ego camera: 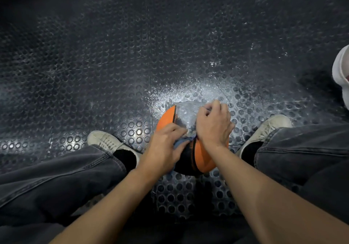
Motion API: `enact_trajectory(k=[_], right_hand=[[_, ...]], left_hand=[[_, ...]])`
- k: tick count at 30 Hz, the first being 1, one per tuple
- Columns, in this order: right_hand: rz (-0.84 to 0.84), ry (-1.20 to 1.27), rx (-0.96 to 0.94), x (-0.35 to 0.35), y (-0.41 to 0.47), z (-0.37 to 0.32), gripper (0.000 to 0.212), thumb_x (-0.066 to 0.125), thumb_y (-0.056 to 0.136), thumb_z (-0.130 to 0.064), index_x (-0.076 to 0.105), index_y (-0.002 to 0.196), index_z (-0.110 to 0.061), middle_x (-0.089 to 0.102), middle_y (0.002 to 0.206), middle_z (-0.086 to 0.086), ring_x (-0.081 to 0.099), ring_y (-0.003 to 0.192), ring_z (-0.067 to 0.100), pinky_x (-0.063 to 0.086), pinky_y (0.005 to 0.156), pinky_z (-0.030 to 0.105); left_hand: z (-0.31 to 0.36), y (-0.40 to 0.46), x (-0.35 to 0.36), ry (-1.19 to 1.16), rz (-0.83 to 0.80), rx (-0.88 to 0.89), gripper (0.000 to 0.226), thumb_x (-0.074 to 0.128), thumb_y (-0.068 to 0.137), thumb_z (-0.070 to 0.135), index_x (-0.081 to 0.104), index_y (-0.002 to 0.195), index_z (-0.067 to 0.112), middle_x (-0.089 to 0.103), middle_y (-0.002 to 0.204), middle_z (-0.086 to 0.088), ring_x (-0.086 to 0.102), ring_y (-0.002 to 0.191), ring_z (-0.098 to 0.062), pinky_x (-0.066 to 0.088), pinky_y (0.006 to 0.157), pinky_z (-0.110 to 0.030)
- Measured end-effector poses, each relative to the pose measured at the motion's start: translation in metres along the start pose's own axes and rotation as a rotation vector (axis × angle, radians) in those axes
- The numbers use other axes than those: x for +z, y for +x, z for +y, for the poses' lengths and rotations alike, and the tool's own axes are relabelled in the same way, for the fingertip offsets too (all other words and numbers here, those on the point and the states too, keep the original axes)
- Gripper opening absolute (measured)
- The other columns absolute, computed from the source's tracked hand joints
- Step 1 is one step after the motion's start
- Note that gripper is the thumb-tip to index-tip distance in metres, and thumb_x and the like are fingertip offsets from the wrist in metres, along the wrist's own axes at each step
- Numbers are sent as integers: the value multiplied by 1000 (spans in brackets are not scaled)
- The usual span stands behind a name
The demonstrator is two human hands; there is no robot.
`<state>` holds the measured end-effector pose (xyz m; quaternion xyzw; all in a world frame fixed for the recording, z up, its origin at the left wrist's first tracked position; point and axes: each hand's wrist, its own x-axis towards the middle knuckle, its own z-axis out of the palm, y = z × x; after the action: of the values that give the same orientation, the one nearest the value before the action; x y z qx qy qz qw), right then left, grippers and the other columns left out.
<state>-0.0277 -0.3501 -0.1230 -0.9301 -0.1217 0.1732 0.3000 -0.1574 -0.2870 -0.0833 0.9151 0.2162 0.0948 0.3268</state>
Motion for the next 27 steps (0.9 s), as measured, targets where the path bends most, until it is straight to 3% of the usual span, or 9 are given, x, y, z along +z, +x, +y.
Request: enact_trajectory(k=[4, 8, 15, 19, 22, 27], right_hand=[[-39, 106, -38, -6, 7, 4, 19, 40, 99, -20, 55, 87, -23, 54, 99, -6, 47, 96, 18, 37, 99, 45], [-10, 177, -21, -11, 8, 10, 30, 42, 97, -9, 65, 93, -27, 53, 100, -13, 45, 94, 14, 39, 97, 43], [-16, 257, -28, -3, 13, 0, 32, 46, 94, -4, 74, 92, -19, 67, 95, -7, 56, 87, 15, 35, 71, 29], [3, 234, -77, -2, 12, 5, 30, 46, 94, -3, 73, 93, -16, 68, 101, -3, 56, 93, 16, 42, 81, 32], [-10, 138, -19, -2, 14, 0, 26, 46, 98, -11, 70, 104, -19, 61, 104, -3, 54, 97, 17, 46, 92, 37], [-41, 85, 6, -7, 24, -2, 30, 45, 99, -11, 73, 107, -20, 69, 106, 2, 52, 86, 16, 39, 75, 30]], left_hand=[[-2, 31, 0, 64, -129, 168, 27, 59, 88, 30, 71, 93, 7, 64, 85, -4, 60, 77, -19, 51, 69, -35], [-21, 28, -16, 5, -237, 278, 28, 60, 91, 31, 71, 103, 8, 65, 95, -3, 62, 84, -16, 52, 75, -34], [-9, 55, -2, 50, -140, 279, 21, 62, 86, 26, 73, 93, 9, 68, 87, -3, 63, 78, -19, 53, 72, -35], [-27, 35, -21, 19, -202, 331, 26, 62, 87, 28, 73, 100, 8, 70, 95, -2, 61, 87, -12, 50, 81, -28], [-40, 24, -33, 1, -176, 295, 24, 63, 88, 26, 73, 100, 8, 70, 96, -1, 62, 88, -14, 51, 78, -34], [-13, 48, -4, 51, -138, 338, 17, 67, 87, 21, 73, 99, 10, 70, 94, -3, 63, 84, -19, 54, 79, -35]])
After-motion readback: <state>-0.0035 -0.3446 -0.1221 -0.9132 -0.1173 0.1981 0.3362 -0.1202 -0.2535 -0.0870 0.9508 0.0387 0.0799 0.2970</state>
